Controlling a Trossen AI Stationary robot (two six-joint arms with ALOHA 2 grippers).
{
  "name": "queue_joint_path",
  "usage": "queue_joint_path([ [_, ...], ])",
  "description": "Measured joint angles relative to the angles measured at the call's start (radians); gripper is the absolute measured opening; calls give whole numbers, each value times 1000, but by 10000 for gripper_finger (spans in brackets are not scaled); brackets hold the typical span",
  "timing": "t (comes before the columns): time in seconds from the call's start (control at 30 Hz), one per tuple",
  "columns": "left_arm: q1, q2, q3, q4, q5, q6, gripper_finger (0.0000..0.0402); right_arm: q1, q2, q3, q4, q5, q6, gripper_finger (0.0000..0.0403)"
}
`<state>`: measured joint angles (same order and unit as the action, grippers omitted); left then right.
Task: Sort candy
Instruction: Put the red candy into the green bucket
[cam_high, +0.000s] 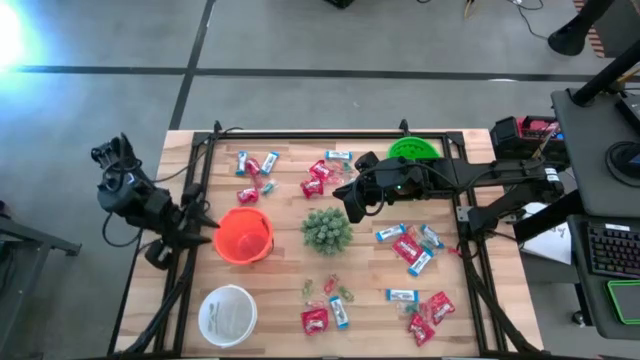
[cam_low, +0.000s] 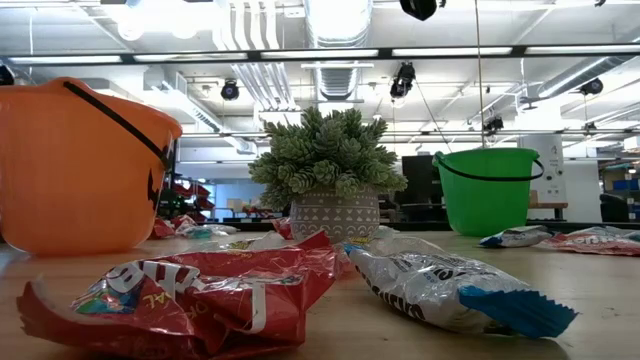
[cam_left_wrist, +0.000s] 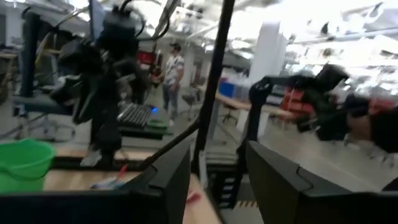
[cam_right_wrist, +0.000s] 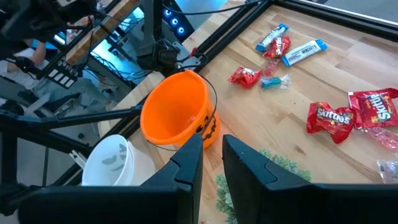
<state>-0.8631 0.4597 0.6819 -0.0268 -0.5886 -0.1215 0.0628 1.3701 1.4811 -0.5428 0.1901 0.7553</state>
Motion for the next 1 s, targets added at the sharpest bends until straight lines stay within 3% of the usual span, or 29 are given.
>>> queue_joint_path([
  [0.13, 0, -32, 11, -61, -25, -131, 139, 0, 0, 0, -8, 64, -10, 54],
  [0.27, 0, -46, 13, -61, 69, -266, 139, 0, 0, 0, -6, 75, -71, 54],
  [0.4, 0, -46, 28, -70, 109, -283, 150, 0, 0, 0, -6, 75, -87, 66],
  [0.57, 0, -46, 92, -120, 108, -282, 192, 0, 0, 0, -6, 77, -121, 109],
  [0.73, 0, -31, 175, -265, 1, -262, 229, 0, 0, 0, -5, 133, -102, 152],
  [0.87, 0, -8, 242, -396, -107, -257, 235, -5, 0, 0, -6, 133, -108, 170],
  [1.0, 0, 18, 295, -411, -188, -228, 232, -5, 0, 0, -6, 134, -135, 173],
])
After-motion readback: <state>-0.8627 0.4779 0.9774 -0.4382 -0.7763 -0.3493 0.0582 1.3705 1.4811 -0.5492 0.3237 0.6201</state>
